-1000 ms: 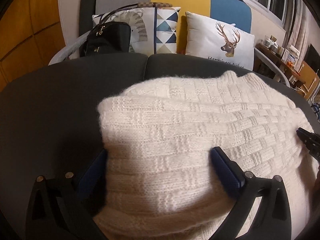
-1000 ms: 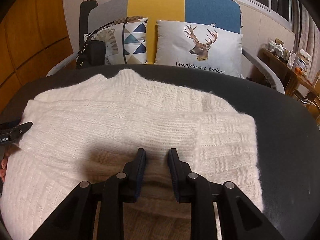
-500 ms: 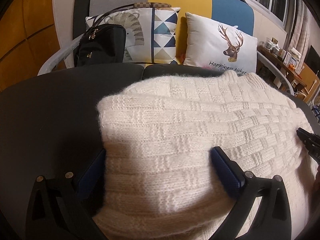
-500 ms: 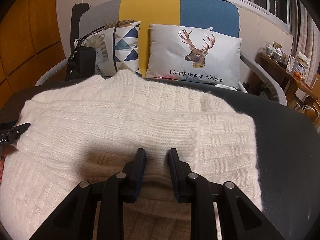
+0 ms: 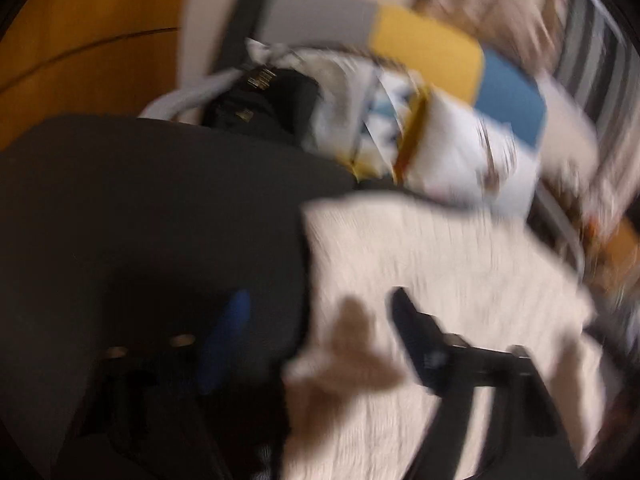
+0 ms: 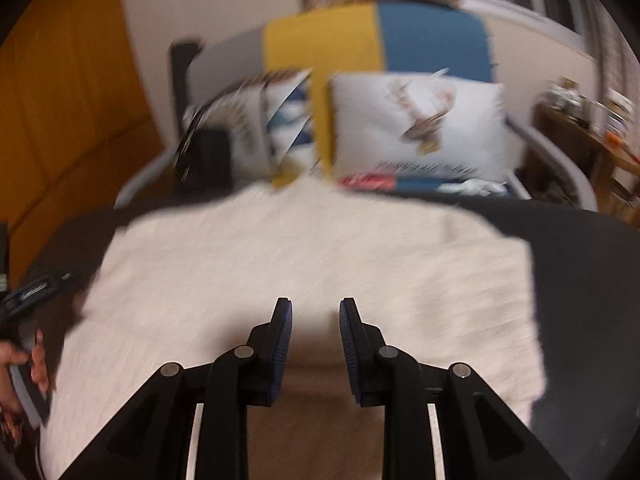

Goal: Fold clothes

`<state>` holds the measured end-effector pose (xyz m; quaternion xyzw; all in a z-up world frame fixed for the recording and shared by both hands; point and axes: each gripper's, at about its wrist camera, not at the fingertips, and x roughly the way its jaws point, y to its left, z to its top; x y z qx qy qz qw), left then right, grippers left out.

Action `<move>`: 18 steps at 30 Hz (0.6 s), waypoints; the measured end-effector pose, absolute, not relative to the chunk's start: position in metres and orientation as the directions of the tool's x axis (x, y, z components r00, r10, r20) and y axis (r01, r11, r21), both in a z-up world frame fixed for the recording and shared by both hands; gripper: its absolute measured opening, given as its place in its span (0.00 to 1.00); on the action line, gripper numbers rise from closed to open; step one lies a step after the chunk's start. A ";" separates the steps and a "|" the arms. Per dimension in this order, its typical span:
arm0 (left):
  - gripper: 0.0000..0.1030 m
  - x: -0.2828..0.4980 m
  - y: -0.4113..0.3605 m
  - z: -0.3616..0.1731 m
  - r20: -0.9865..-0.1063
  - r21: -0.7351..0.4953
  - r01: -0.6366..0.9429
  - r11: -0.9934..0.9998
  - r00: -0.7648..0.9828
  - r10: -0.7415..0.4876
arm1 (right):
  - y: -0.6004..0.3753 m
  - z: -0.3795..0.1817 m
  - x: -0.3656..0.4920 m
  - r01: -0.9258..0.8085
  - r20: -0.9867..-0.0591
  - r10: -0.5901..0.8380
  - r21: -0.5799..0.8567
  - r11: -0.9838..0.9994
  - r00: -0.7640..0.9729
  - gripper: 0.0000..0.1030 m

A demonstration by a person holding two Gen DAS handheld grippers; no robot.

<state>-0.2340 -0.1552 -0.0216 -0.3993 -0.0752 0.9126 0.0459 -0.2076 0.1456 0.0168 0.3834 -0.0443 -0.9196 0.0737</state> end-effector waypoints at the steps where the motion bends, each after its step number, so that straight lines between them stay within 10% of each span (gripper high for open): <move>1: 0.67 -0.230 -0.148 -0.025 -0.736 -0.159 -0.049 -0.986 -0.660 0.152 | 0.140 0.014 -0.204 0.114 -0.709 -0.175 0.133 -0.985 -0.683 0.24; 18: 0.80 -0.099 -0.116 -0.029 -0.751 0.000 -0.150 -0.989 -0.653 0.099 | 0.181 -0.008 -0.022 0.045 -0.804 -0.089 0.077 -0.996 -0.588 0.24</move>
